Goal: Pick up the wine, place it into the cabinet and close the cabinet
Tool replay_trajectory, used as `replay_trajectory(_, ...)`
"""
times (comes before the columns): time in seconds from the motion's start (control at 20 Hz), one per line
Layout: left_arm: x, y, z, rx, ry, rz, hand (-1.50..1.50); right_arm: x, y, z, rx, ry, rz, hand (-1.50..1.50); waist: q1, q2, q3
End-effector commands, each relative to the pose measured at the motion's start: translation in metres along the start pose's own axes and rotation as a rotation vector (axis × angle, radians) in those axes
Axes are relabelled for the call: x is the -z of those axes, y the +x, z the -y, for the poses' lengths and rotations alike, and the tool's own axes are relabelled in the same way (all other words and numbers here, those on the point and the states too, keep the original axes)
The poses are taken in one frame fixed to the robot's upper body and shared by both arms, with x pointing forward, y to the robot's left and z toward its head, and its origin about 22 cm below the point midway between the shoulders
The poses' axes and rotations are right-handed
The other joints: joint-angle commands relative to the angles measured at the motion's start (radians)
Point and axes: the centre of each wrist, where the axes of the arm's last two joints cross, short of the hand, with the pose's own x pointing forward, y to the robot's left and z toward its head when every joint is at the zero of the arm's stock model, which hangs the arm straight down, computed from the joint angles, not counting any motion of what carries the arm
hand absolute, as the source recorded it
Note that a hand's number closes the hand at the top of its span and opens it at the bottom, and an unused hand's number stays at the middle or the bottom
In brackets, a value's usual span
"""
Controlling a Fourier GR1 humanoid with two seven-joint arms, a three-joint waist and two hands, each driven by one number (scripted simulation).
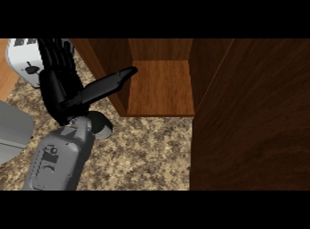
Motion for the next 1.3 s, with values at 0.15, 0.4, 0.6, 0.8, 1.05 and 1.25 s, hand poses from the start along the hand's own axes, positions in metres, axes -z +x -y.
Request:
replay_trajectory(0.15, -0.026, 0.002, -0.007, 0.021, 0.024, -0.018, -1.5, 0.0, 0.009, 0.002, 0.009, 0.001, -0.009, -1.5, 0.005, -0.001, 0.0)
replay_trajectory(0.4, -0.008, 0.0, -0.007, 0.037, 0.061, -0.041, -1.5, 0.007, 0.018, 0.003, 0.008, -0.017, 0.005, -1.5, 0.003, 0.0, 0.0)
replay_trajectory(0.6, -0.025, 0.002, -0.021, 0.063, 0.082, -0.057, -1.5, 0.006, 0.007, 0.01, 0.009, -0.021, 0.008, -1.5, 0.005, -0.001, 0.0)
replay_trajectory(0.8, -0.039, -0.002, -0.044, 0.097, 0.113, -0.038, -1.5, 0.003, -0.003, 0.003, -0.006, 0.003, 0.011, -1.5, 0.006, -0.001, 0.0)
replay_trajectory(1.05, -0.029, -0.02, -0.065, 0.106, 0.14, -0.062, -1.5, 0.01, 0.006, -0.001, -0.005, -0.009, 0.016, -1.5, 0.004, 0.0, 0.0)
replay_trajectory(1.25, -0.033, -0.029, -0.08, 0.13, 0.136, -0.08, -1.5, 0.004, 0.016, -0.005, -0.006, -0.001, 0.004, -1.5, 0.003, 0.0, 0.0)
